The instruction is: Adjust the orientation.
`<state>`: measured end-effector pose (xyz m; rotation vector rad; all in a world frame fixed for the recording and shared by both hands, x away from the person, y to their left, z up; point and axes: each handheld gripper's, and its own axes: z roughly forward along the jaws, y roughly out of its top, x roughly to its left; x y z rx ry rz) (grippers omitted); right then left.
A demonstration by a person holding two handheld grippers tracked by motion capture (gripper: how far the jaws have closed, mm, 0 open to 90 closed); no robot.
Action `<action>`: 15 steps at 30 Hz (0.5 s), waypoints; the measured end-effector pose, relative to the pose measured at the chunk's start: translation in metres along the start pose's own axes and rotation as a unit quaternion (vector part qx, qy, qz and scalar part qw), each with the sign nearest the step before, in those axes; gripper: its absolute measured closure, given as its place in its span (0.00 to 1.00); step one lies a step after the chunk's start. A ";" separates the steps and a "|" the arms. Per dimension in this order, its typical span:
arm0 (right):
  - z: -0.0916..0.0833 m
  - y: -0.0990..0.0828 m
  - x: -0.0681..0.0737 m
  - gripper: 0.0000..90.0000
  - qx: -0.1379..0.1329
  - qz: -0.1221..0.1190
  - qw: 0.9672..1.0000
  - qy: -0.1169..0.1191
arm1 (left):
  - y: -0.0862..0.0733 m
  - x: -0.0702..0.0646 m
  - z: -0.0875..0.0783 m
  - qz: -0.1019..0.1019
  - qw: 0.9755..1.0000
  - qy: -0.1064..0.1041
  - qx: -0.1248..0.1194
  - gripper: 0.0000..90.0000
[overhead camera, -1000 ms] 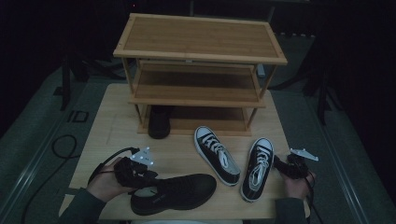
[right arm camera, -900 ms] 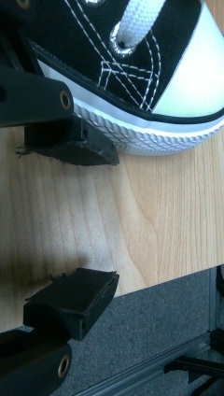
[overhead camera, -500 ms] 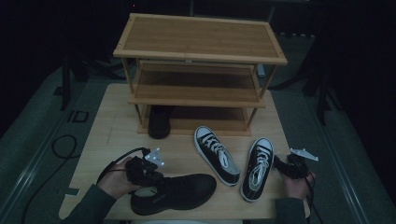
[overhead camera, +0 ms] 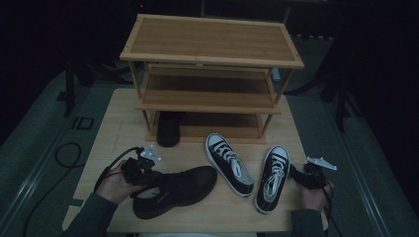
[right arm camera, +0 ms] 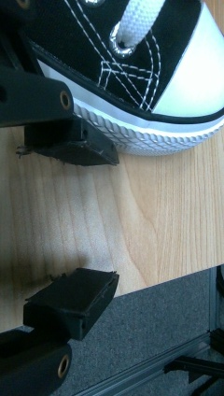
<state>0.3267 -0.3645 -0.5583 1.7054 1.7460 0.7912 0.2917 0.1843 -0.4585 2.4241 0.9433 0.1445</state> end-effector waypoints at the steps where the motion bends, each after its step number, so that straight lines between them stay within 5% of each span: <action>1: 0.000 0.000 0.000 0.41 0.000 0.000 1.000 0.000 | -0.002 0.005 -0.001 -0.014 1.000 0.006 -0.005 0.97; 9: 0.000 0.000 0.000 0.41 0.000 0.000 1.000 0.000 | -0.012 0.032 -0.005 -0.106 0.993 0.041 -0.039 0.97; 15: 0.000 0.000 0.000 0.41 0.000 0.000 1.000 0.000 | -0.014 0.029 -0.006 -0.087 0.994 0.042 -0.042 0.89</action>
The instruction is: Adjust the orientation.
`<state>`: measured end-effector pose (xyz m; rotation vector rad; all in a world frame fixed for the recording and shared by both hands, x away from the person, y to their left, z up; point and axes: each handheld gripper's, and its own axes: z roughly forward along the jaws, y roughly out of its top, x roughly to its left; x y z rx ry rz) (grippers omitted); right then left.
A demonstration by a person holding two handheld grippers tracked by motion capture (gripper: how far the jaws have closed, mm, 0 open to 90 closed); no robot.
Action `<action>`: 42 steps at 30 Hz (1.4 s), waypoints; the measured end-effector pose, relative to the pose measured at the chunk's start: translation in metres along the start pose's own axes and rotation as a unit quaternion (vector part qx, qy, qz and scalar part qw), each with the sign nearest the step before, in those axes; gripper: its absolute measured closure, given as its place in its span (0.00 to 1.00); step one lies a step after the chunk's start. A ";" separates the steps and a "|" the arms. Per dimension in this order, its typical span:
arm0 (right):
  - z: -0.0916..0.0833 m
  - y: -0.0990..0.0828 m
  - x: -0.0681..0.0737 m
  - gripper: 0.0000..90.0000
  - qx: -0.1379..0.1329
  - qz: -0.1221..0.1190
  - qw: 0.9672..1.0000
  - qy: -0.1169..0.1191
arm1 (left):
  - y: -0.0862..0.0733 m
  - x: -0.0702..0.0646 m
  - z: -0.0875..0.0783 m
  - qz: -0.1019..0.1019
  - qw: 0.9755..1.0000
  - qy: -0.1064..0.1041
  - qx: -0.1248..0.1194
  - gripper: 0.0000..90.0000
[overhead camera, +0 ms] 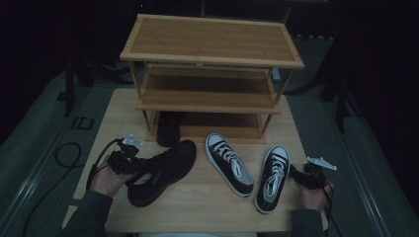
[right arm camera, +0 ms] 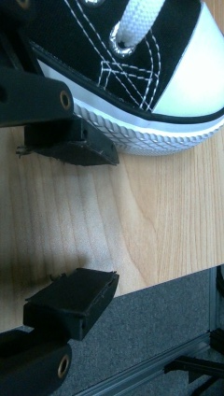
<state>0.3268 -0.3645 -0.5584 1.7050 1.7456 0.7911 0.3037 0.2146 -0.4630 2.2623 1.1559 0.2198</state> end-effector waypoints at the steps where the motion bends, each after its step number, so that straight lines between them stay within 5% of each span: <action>1: 0.000 0.000 0.000 0.41 0.000 0.000 1.000 0.000 | -0.001 -0.001 -0.002 0.004 1.000 -0.001 -0.003 0.85; 4: 0.000 0.000 0.000 0.41 0.000 0.000 1.000 0.000 | -0.007 -0.002 -0.010 0.002 1.000 -0.008 -0.016 0.76; 9: 0.000 0.000 0.000 0.41 0.000 0.000 1.000 0.000 | -0.022 -0.001 -0.029 -0.002 0.999 -0.009 -0.036 0.74; 17: 0.000 0.000 0.000 0.41 0.000 0.000 1.000 0.000 | -0.047 0.000 -0.050 -0.021 0.998 -0.001 -0.062 0.92; 30: 0.000 0.000 0.000 0.41 0.000 0.001 1.000 0.000 | -0.066 0.000 -0.071 -0.037 0.994 0.003 -0.107 0.95; 35: 0.000 0.000 0.000 0.41 0.000 0.001 1.000 0.000 | -0.077 0.005 -0.070 -0.051 0.995 0.027 -0.085 0.98; 42: 0.000 0.000 0.000 0.41 0.000 0.001 1.000 -0.001 | -0.094 0.016 -0.036 -0.067 0.997 0.018 -0.027 1.00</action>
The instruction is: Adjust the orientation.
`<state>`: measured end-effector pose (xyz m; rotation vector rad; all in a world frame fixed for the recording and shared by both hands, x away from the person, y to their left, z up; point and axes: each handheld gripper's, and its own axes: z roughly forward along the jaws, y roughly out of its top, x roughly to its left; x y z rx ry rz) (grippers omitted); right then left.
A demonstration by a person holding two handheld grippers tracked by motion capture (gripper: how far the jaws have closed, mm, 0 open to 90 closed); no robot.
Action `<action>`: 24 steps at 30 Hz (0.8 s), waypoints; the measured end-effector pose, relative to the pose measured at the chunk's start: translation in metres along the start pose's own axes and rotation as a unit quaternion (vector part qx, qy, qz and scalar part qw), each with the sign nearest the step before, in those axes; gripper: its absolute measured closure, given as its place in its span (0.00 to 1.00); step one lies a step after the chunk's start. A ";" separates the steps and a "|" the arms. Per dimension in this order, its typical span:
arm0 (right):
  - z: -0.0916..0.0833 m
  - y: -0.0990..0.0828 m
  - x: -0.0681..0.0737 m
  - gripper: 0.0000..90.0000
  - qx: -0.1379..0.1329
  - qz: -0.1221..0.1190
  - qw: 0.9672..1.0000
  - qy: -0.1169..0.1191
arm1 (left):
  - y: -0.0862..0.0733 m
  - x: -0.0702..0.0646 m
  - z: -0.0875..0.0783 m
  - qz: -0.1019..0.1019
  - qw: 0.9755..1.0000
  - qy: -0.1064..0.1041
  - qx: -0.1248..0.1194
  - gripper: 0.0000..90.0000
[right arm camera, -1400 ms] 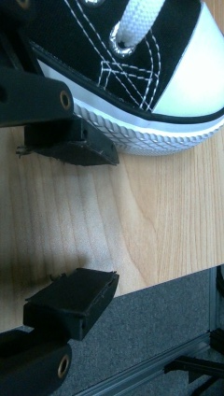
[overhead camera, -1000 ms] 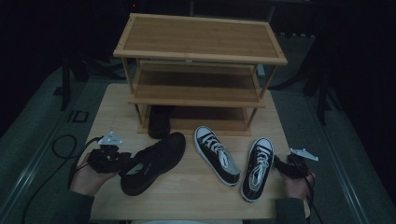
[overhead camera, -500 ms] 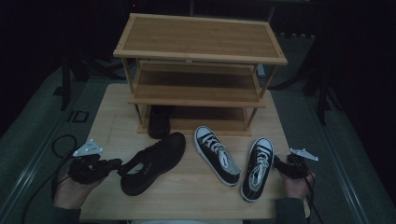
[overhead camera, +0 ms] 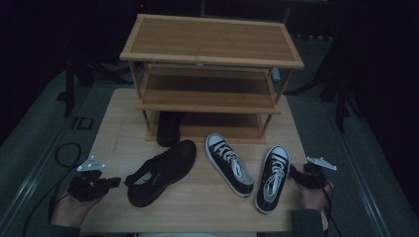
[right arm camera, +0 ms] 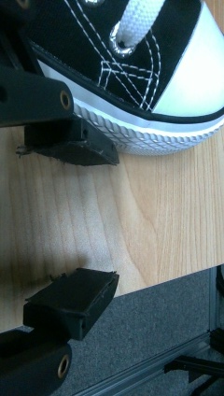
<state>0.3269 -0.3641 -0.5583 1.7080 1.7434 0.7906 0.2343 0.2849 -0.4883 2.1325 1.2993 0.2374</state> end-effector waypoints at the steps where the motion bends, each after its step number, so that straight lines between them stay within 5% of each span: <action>1: 0.000 0.000 0.000 0.41 0.000 0.000 1.000 0.000 | -0.002 0.001 0.006 -0.002 1.000 0.000 0.006 0.99; 6: 0.000 0.000 0.000 0.41 0.000 0.000 1.000 0.000 | -0.004 0.003 0.028 -0.001 1.000 -0.030 0.009 0.99; 11: 0.000 0.000 0.000 0.41 0.000 0.000 1.000 0.000 | 0.007 0.001 0.034 0.013 1.000 -0.019 0.013 1.00; 24: 0.000 0.000 0.000 0.41 0.000 0.000 1.000 0.000 | 0.038 -0.027 0.071 0.063 0.996 -0.062 0.022 1.00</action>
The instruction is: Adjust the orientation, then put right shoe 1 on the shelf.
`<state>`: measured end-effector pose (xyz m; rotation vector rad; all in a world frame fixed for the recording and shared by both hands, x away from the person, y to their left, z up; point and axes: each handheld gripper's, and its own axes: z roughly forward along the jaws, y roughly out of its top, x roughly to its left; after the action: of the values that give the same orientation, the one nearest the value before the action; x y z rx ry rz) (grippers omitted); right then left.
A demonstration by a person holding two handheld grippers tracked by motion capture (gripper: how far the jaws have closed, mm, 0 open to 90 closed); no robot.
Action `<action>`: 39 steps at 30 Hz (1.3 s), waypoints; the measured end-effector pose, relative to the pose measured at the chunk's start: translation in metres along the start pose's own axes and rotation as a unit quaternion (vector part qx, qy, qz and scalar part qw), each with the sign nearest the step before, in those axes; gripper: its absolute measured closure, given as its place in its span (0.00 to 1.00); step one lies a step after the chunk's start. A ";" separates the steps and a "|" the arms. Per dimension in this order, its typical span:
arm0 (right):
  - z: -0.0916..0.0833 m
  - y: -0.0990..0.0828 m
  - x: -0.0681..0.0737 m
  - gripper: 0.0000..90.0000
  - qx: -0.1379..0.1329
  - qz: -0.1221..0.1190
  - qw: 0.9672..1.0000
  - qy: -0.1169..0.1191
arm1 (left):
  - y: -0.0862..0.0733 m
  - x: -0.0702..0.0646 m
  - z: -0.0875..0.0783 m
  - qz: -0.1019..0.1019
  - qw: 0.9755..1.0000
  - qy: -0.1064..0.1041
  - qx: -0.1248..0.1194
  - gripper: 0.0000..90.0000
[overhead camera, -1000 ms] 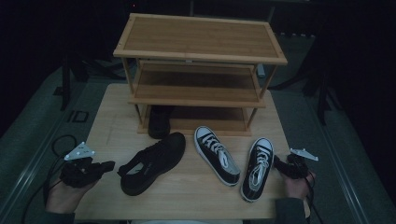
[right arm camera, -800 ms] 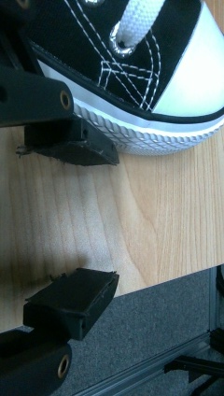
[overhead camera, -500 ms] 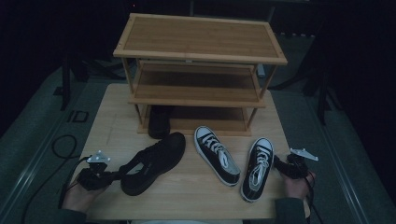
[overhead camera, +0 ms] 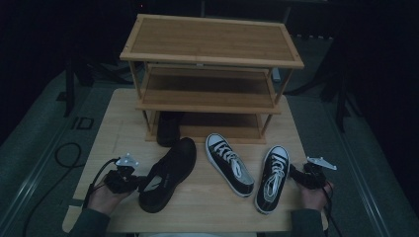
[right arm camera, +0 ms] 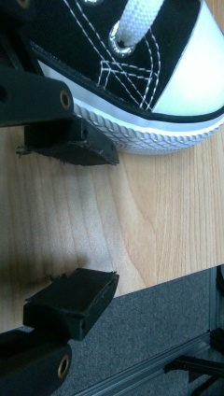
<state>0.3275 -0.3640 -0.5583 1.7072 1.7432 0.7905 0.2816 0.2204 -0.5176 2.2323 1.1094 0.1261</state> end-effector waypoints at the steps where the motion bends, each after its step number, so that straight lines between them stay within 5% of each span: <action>1: 0.000 0.000 0.000 0.41 0.000 0.000 1.000 0.000 | 0.003 -0.001 0.005 0.005 1.000 -0.004 0.004 1.00; 15: 0.000 0.000 0.000 0.40 0.000 -0.001 1.000 0.000 | 0.038 -0.040 0.042 0.059 0.997 -0.053 0.016 0.99; 20: 0.000 0.000 0.000 0.40 0.000 0.000 1.000 0.001 | 0.045 -0.048 0.049 0.075 0.996 -0.041 0.022 0.99; 24: 0.000 0.000 0.000 0.40 0.000 0.000 1.000 0.001 | 0.046 -0.047 0.042 0.065 0.997 -0.030 0.019 0.91; 28: 0.000 0.000 0.000 0.40 0.000 -0.001 1.000 0.001 | 0.049 -0.046 0.019 0.041 0.999 -0.023 -0.010 0.83; 39: 0.000 0.000 0.000 0.41 0.000 0.000 1.000 0.001 | 0.071 -0.063 -0.012 0.011 0.998 -0.041 -0.049 0.68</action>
<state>0.3277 -0.3641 -0.5584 1.7059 1.7447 0.7916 0.2862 0.1479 -0.4552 2.1447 1.0129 0.0949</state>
